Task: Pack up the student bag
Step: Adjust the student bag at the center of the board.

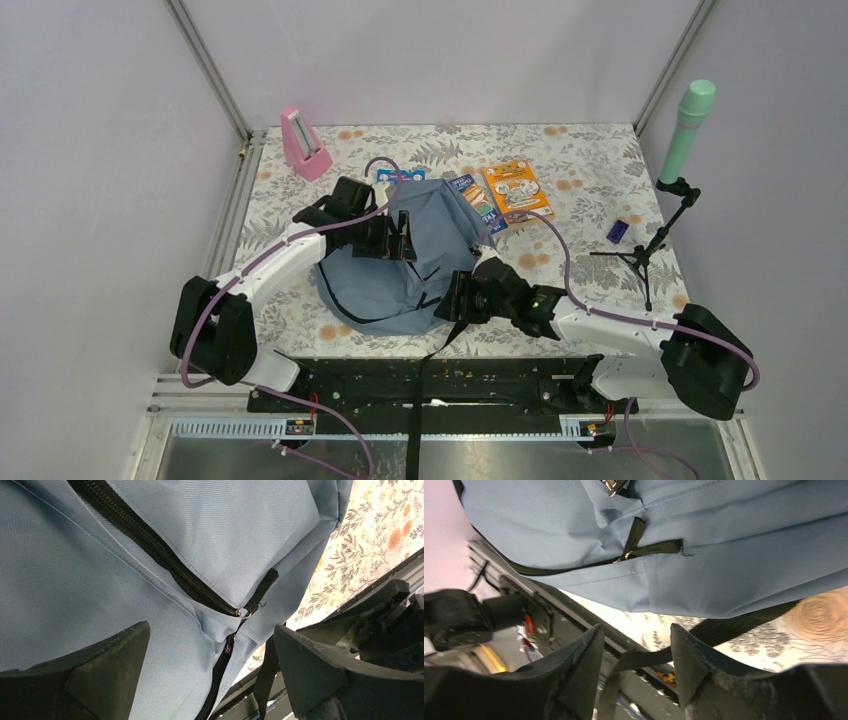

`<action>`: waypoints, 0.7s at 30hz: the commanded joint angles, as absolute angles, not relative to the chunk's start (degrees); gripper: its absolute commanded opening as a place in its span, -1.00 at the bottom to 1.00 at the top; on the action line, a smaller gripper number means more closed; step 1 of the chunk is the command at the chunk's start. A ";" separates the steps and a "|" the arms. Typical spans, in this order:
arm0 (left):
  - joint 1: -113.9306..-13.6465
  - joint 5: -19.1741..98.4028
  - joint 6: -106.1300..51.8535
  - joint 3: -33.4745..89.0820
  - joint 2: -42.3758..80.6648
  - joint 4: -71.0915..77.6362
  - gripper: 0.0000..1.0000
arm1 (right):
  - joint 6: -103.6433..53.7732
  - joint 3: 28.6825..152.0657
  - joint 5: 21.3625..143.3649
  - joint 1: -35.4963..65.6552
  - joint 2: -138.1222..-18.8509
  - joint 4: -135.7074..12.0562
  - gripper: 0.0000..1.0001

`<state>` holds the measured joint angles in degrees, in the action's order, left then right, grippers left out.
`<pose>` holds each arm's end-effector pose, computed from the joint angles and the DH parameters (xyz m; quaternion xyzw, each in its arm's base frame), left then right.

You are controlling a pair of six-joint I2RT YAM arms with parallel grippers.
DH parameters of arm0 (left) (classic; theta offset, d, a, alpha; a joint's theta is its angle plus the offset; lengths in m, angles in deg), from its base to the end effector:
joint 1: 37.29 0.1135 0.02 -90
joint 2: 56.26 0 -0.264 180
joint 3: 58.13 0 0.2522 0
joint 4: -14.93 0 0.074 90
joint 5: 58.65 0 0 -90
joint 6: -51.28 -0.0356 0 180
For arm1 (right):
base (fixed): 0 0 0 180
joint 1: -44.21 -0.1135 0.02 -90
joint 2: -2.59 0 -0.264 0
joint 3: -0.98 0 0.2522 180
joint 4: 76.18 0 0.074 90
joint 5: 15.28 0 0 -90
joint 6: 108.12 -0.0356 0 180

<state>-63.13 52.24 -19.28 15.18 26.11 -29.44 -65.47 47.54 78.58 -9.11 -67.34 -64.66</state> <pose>0.2626 -0.1413 0.2493 0.1089 0.9291 -0.2776 0.2185 0.1479 0.2025 0.1988 -0.0617 0.8841 0.3750 0.2721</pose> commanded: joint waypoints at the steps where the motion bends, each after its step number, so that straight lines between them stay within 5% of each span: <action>1: -62.51 54.86 -20.13 15.95 26.38 -27.60 0.98 | -78.03 46.62 72.91 -11.77 -69.00 -74.27 0.08; 9: -62.47 51.90 -21.29 16.11 26.94 -28.60 0.98 | -81.64 46.10 66.05 -13.44 -74.26 -79.35 -0.06; 21: -62.51 51.95 -21.40 16.34 28.25 -29.24 0.98 | -83.41 48.83 60.16 -13.63 -83.73 -83.09 0.01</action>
